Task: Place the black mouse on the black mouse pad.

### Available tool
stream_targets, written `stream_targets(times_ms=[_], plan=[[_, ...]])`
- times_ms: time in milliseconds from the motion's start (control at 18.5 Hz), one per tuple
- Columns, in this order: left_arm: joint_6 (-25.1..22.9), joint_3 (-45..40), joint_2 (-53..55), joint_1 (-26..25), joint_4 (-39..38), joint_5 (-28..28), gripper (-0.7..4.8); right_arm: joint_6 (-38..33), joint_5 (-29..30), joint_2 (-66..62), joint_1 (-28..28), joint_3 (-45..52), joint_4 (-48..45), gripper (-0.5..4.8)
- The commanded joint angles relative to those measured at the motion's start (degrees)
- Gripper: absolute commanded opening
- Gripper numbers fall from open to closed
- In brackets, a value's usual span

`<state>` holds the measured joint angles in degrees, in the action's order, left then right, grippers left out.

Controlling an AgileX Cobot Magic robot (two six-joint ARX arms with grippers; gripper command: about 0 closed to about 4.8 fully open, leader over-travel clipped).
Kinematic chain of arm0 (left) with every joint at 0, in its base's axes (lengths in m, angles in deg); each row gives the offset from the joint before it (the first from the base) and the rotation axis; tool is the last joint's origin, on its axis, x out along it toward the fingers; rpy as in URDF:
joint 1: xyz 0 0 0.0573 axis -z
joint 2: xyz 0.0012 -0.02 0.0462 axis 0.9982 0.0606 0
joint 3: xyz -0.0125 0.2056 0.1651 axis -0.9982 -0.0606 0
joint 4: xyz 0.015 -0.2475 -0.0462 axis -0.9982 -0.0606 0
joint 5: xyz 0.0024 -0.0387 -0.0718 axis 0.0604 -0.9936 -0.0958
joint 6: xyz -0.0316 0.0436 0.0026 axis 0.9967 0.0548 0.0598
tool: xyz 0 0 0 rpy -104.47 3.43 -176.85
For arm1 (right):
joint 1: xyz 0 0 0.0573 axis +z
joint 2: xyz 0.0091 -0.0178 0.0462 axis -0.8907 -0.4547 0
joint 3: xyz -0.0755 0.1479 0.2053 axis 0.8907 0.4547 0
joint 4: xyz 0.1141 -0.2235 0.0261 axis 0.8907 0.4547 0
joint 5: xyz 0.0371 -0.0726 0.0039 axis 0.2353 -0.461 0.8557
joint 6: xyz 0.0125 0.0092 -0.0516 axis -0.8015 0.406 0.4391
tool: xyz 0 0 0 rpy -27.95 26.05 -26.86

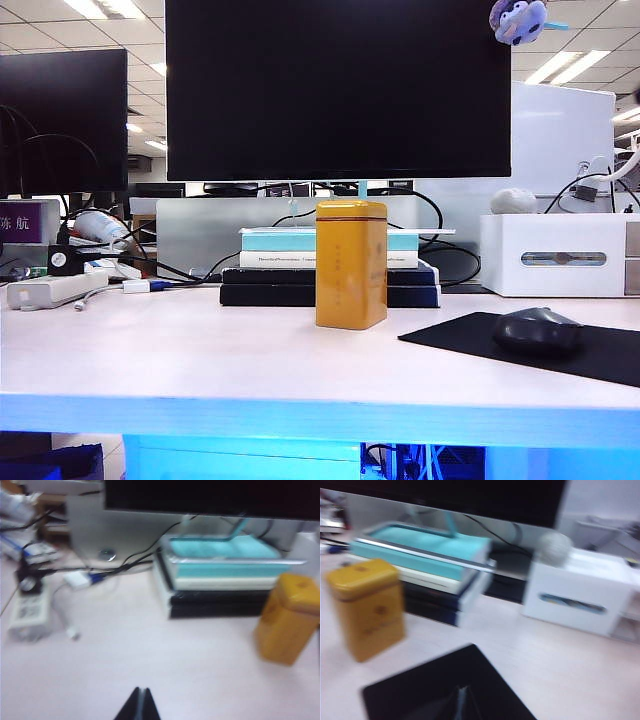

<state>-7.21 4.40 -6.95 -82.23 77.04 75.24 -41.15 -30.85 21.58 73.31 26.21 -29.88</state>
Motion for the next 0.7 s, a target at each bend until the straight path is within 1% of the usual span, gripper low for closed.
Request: stream_targets(times_ms=[54, 162, 270, 378, 486, 540, 648, 702], plan=[[-0.1, -1.7, 3.0, -3.1, 3.1, -4.0, -0.06, -0.3, -0.1, 0.1, -2.9, 1.9, -5.7, -0.06], [0.9, -2.0, 6.3, -4.2, 6.4, -5.4, -0.06, -0.3, -0.4, -0.2, -4.7, 3.2, -9.8, -0.06], [2.1, -2.0, 9.4, -4.2, 10.7, -5.3, -0.06, -0.3, -2.6, -1.2, -6.1, 3.8, -10.4, -0.06], [3.2, -2.0, 12.5, -4.4, 14.1, -5.3, -0.06, -1.1, -2.6, -3.2, -6.7, 4.7, -11.1, -0.06], [3.1, -2.0, 14.9, -4.5, 15.2, -5.0, -0.06, -3.3, -2.7, -5.3, -6.7, 6.1, -12.5, -0.06], [3.0, -2.0, 15.4, -4.5, 15.3, -5.0, -0.06, -3.9, -2.7, -6.0, -6.7, 7.3, -14.7, -0.06], [3.3, -2.0, 15.3, -4.5, 16.4, -5.0, -0.06, -4.6, -4.7, -5.9, -6.7, 9.8, -19.6, -0.06], [3.3, -2.0, 14.7, -4.5, 16.7, -5.0, -0.06, -4.6, -4.9, -5.4, -6.7, 10.3, -20.3, -0.06]])
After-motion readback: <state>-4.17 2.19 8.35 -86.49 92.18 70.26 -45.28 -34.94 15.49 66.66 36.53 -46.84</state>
